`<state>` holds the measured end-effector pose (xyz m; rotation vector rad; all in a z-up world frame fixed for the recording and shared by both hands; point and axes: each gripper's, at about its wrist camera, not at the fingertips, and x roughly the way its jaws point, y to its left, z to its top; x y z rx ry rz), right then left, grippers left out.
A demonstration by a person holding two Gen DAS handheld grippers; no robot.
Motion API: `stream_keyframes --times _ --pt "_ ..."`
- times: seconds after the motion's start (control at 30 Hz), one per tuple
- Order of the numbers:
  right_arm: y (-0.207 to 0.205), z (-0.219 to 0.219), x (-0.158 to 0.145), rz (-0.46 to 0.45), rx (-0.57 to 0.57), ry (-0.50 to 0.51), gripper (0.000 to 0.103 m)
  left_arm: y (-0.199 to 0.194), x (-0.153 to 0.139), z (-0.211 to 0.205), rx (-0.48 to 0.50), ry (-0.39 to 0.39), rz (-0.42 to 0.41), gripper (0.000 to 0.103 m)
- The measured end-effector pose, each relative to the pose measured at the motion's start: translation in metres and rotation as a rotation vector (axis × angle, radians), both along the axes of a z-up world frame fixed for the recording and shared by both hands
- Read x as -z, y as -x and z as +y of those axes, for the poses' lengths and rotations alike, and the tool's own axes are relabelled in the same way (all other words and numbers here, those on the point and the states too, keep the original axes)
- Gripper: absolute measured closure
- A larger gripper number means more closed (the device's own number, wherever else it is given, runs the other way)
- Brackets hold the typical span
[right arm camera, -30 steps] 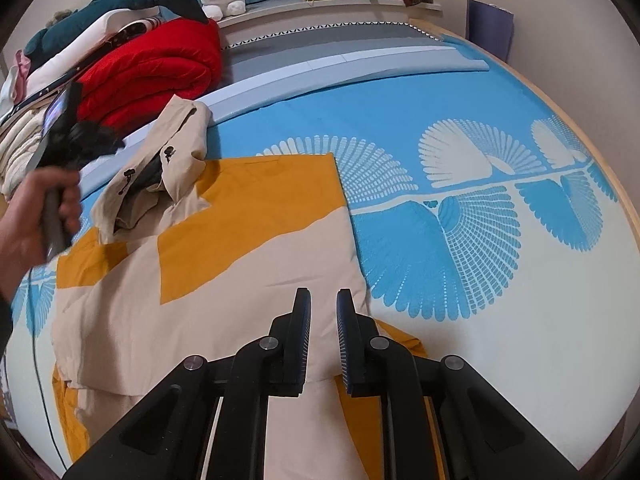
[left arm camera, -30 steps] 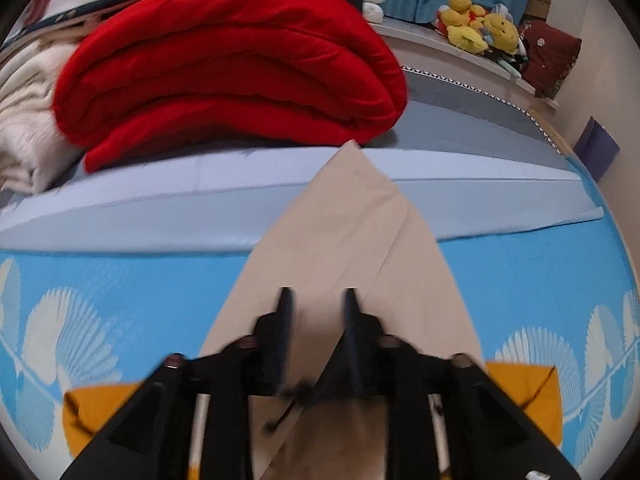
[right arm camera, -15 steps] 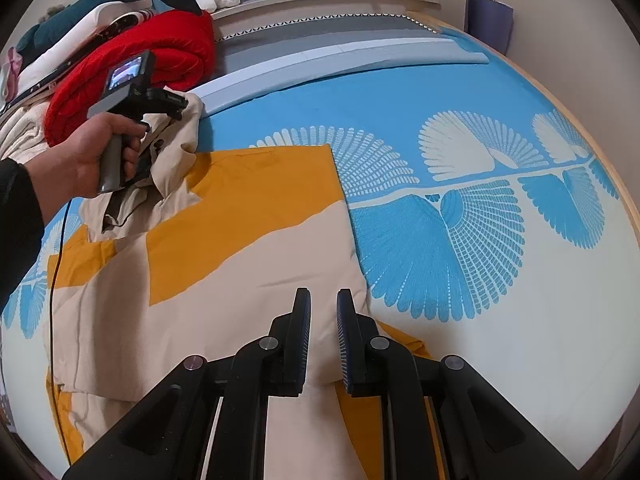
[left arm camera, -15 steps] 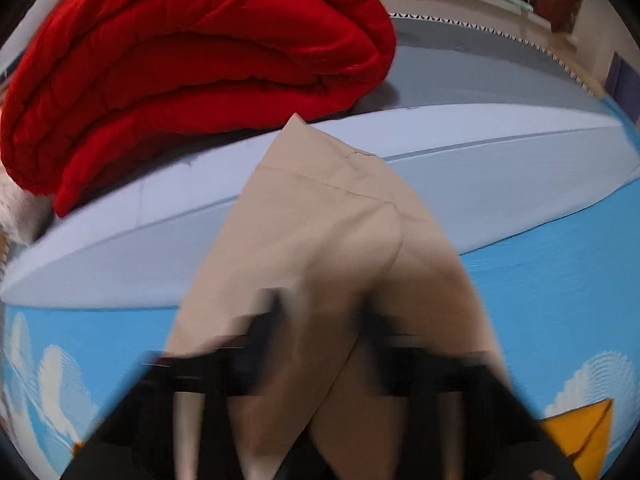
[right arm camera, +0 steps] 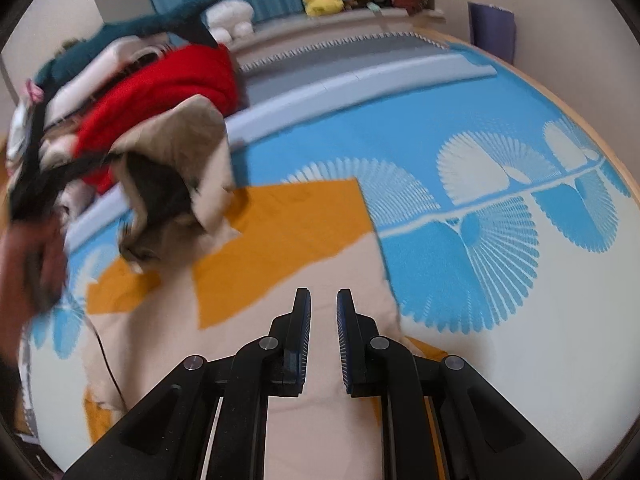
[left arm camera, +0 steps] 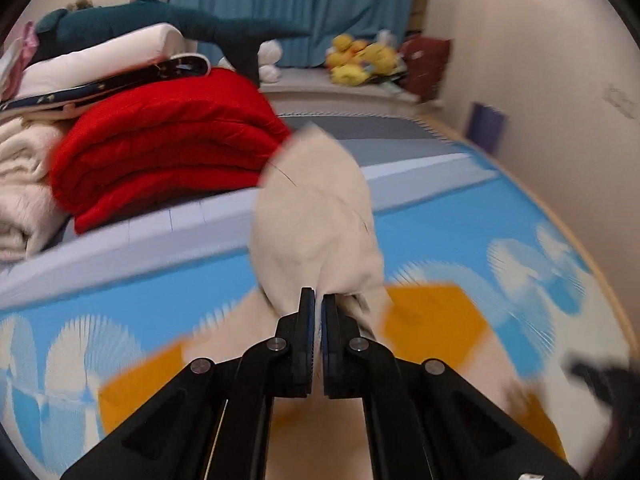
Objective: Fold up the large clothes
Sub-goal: 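Fold the hood down onto the jacket body with the left gripper, release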
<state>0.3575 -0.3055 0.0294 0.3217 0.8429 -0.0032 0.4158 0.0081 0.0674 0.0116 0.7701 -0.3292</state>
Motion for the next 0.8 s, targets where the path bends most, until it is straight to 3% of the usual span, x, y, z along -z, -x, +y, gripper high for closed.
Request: stream_keyframes --times 0.13,0.23,0.33,0.4,0.53,0.8 --pt "0.006 0.007 -0.013 -0.069 -0.047 -0.077 0.088 0.110 0.017 0.015 0.002 -0.052 0.026 0.102" --pt "0.009 0.017 -0.015 -0.069 -0.077 -0.084 0.086 0.161 0.055 0.031 -0.075 -0.043 0.138 0.100" --pt "0.012 0.029 -0.017 -0.073 -0.096 -0.032 0.084 0.165 0.083 0.041 -0.155 -0.023 0.265 0.100" --pt "0.012 0.034 -0.015 -0.065 -0.100 -0.018 0.084 0.162 0.083 0.043 -0.174 -0.024 0.254 0.095" --pt "0.010 0.040 -0.009 -0.045 -0.097 -0.012 0.084 0.150 0.072 0.048 -0.200 0.020 0.216 0.072" --pt "0.002 0.053 -0.003 -0.032 -0.117 -0.035 0.083 0.127 0.096 0.064 -0.289 0.124 0.303 0.068"
